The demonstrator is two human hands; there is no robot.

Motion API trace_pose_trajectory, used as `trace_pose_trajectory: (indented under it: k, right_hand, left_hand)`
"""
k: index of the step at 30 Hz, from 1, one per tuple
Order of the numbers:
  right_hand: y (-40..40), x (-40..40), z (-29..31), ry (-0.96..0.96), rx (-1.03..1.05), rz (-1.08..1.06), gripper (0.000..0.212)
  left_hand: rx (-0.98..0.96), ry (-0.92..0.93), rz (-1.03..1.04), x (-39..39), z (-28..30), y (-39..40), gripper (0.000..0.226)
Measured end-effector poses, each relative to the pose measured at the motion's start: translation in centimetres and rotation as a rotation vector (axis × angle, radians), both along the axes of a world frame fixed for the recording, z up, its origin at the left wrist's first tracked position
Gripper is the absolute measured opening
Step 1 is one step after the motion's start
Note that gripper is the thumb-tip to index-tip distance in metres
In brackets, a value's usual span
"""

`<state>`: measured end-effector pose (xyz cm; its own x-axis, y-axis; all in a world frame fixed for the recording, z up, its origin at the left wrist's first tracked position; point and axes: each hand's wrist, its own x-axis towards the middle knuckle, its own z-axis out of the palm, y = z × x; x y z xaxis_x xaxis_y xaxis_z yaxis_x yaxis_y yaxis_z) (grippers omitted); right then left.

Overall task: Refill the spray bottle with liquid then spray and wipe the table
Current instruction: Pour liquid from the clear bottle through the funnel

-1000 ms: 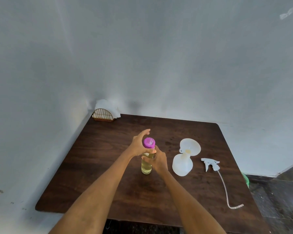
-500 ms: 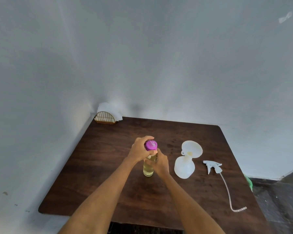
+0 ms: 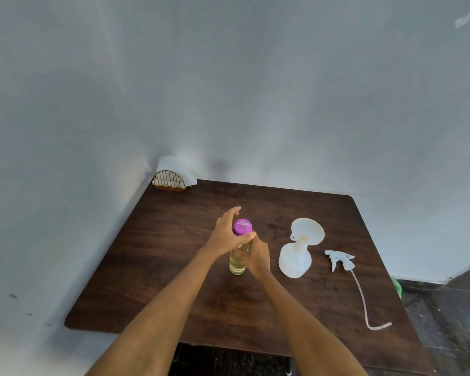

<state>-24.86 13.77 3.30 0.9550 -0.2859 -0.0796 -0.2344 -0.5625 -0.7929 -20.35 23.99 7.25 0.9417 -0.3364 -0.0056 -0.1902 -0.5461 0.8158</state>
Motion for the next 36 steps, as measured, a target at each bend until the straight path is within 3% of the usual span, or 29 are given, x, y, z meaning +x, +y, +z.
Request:
trace_pose_trajectory:
  k: [3, 7, 13, 18, 23, 29, 36]
  right_hand:
    - [0.1, 0.0, 0.1, -0.003, 0.003, -0.002, 0.065]
    - [0.1, 0.0, 0.0, -0.003, -0.005, -0.004, 0.063]
    - [0.1, 0.0, 0.3, 0.010, -0.027, -0.003, 0.067]
    - [0.0, -0.1, 0.5, 0.021, -0.024, -0.013, 0.066]
    - [0.4, -0.2, 0.3, 0.023, -0.016, -0.004, 0.071]
    - [0.3, 0.0, 0.1, 0.020, 0.015, -0.022, 0.063]
    - [0.1, -0.2, -0.3, -0.003, 0.024, -0.026, 0.056]
  left_hand:
    - [-0.071, -0.019, 0.014, -0.2, -0.2, 0.8, 0.071]
    - [-0.125, -0.139, 0.195, -0.1, -0.3, 1.9, 0.046]
    - [0.051, -0.160, -0.011, -0.2, 0.4, 0.7, 0.073]
    - [0.083, -0.146, 0.032, 0.0, 0.5, -0.2, 0.068]
    - [0.334, -0.230, -0.009, 1.1, 1.7, -0.1, 0.055]
    - [-0.096, -0.089, 0.265, 1.6, 3.1, -0.5, 0.053]
    - [-0.144, 0.106, 0.392, -0.6, -3.1, 5.8, 0.054]
